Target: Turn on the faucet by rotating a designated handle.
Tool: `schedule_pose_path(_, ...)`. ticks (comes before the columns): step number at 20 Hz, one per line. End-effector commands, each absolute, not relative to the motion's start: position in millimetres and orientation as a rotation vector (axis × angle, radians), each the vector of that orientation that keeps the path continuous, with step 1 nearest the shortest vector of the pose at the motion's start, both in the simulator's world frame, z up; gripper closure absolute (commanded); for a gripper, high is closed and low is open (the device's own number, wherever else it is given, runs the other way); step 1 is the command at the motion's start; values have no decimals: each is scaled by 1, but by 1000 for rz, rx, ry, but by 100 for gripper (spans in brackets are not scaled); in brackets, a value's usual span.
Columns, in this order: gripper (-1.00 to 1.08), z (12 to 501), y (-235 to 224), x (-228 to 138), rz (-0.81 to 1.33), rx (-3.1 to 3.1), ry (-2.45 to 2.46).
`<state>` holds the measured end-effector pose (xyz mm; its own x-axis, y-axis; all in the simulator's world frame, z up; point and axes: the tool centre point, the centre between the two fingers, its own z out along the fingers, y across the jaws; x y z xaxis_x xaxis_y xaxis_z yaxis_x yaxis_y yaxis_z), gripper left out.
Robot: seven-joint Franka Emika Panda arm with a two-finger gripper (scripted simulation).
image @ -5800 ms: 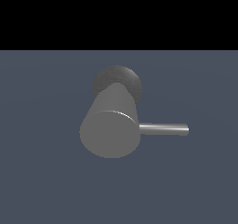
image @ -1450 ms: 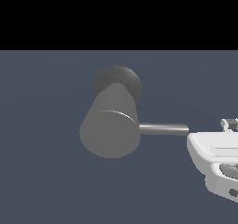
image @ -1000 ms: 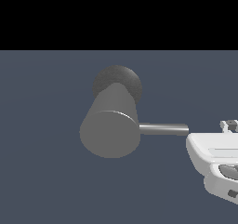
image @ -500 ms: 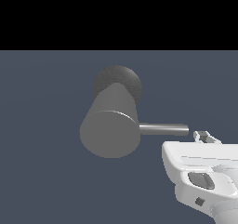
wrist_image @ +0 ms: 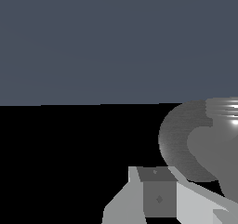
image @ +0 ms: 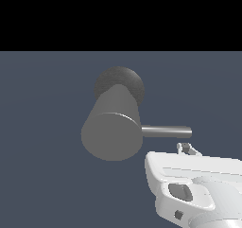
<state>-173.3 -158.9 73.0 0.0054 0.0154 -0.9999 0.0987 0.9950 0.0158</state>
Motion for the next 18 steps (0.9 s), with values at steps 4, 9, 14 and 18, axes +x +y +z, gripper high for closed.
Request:
schedule_pose_path(4, 108, 73, -142, -171, -26, 53, 1571)
schedule_pose_path(9, 108, 73, -139, -170, -21, 43, 1570)
schedule_pose_path(14, 108, 83, -140, -170, -22, 44, 1570)
schedule_pose_path(18, 108, 96, -142, -170, -21, 44, 1570)
